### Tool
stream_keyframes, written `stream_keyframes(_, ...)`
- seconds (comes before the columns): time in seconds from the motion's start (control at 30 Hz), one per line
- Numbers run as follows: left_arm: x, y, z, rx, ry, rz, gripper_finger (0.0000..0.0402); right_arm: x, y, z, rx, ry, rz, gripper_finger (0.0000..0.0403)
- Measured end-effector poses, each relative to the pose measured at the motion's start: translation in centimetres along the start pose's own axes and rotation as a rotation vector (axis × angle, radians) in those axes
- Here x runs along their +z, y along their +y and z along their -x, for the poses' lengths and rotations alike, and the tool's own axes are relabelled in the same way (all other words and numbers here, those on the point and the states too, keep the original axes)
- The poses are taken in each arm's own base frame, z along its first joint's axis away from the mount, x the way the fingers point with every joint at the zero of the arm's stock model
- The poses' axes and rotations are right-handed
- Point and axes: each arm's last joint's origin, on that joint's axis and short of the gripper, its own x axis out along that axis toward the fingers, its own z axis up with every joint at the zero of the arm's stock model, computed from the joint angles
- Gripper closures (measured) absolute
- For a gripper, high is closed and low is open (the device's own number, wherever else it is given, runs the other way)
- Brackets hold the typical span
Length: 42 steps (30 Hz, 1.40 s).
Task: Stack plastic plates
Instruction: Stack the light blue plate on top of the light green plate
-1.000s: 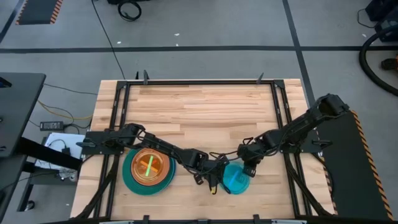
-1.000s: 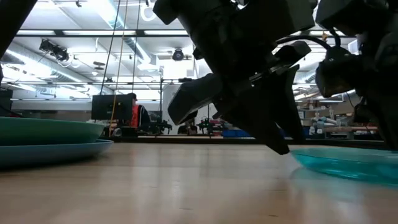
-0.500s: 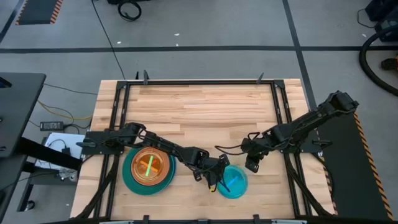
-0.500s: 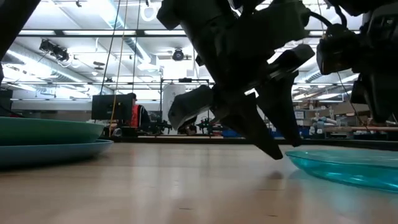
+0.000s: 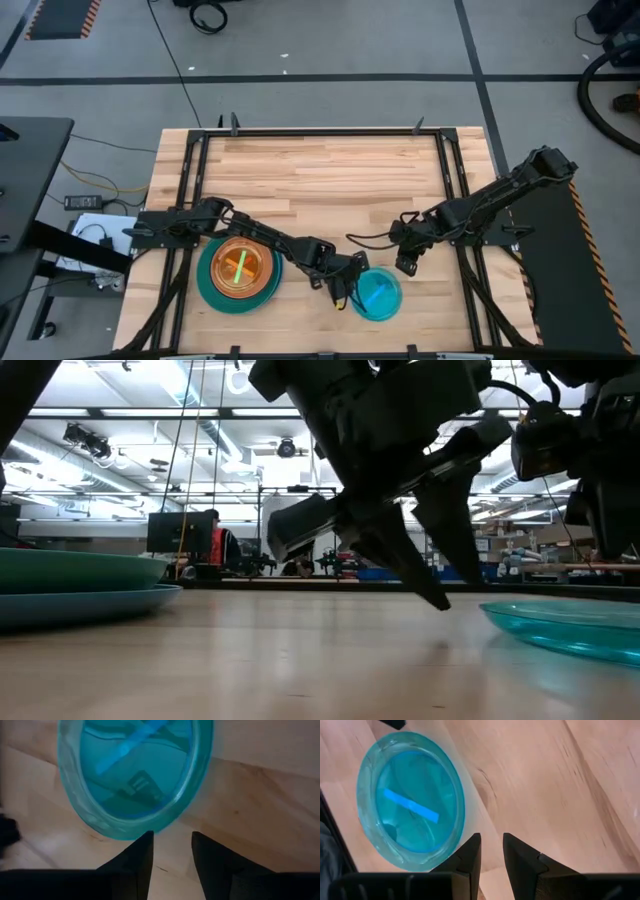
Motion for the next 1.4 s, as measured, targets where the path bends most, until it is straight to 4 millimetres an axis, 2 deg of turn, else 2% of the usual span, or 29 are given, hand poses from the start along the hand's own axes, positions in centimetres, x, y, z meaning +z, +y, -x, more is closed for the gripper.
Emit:
stream_keyframes(0.33, 0.4, 0.0, -0.4, 0.025, -0.028, -0.238, 0.026, 0.1, -0.4, 0.0, -0.023, 0.012, 0.065, 0.0312)
stream_keyframes(0.73, 1.0, -0.2, -0.3, -0.011, -0.223, -0.493, 0.026, 0.5, -1.0, 0.1, -0.045, 0.018, 0.053, 0.0312)
stream_keyframes(0.83, 0.8, -0.2, -0.4, -0.015, -0.233, -0.497, 0.026, 0.5, -1.0, 0.0, -0.046, 0.009, 0.061, 0.0312)
stream_keyframes(1.07, 0.6, -0.4, -2.0, 0.014, -0.237, -0.502, 0.026, 0.6, -0.9, 0.0, -0.052, -0.011, 0.076, 0.0312)
stream_keyframes(1.3, 0.5, -0.5, -2.4, 0.016, -0.244, -0.497, 0.0261, 0.7, -0.8, 0.0, -0.046, -0.017, 0.079, 0.0312)
stream_keyframes(1.4, 0.5, -0.5, -2.4, 0.013, -0.243, -0.495, 0.0276, 0.7, -0.8, 0.0, -0.046, -0.018, 0.082, 0.0312)
